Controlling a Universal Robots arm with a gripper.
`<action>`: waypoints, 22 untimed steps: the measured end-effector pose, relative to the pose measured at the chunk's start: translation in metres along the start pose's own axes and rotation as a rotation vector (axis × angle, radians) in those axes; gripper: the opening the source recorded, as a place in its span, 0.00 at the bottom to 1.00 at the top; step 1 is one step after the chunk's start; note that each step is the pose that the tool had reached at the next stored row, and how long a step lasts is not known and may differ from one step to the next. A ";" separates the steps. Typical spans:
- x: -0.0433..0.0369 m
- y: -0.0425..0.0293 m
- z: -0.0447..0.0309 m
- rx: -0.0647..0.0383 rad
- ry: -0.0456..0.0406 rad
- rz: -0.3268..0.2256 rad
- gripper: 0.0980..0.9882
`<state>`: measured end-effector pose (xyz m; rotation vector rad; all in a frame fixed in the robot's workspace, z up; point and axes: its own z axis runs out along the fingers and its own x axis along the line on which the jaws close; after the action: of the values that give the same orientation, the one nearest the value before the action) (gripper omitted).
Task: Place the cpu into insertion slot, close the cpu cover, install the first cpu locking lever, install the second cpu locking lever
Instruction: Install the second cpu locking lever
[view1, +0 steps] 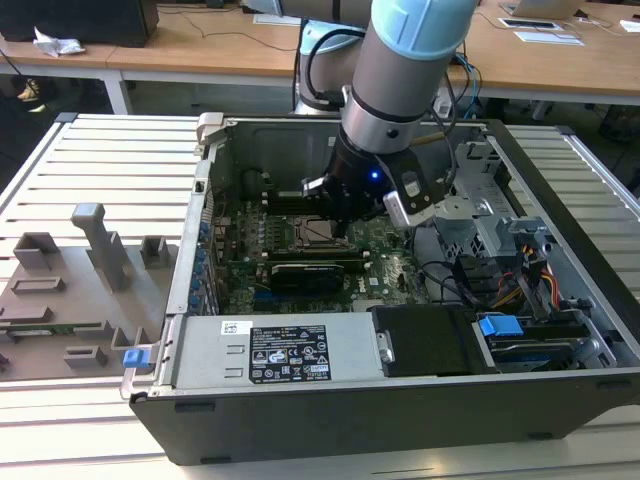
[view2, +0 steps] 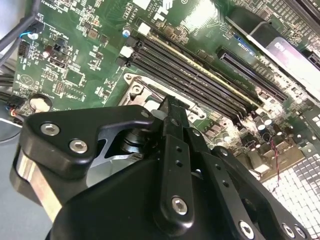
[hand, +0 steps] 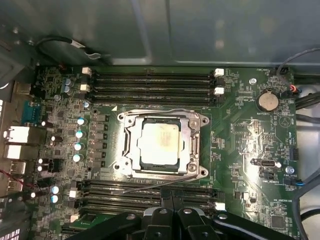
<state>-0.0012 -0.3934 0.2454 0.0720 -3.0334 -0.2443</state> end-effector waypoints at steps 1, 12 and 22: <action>0.0000 -0.0002 0.0013 0.000 0.0000 0.000 0.01; 0.0026 -0.0023 0.0155 -0.006 -0.0003 -0.001 0.01; 0.0173 0.0000 0.0298 -0.007 -0.0003 -0.001 0.01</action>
<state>-0.0214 -0.3897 0.2178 0.0723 -3.0326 -0.2553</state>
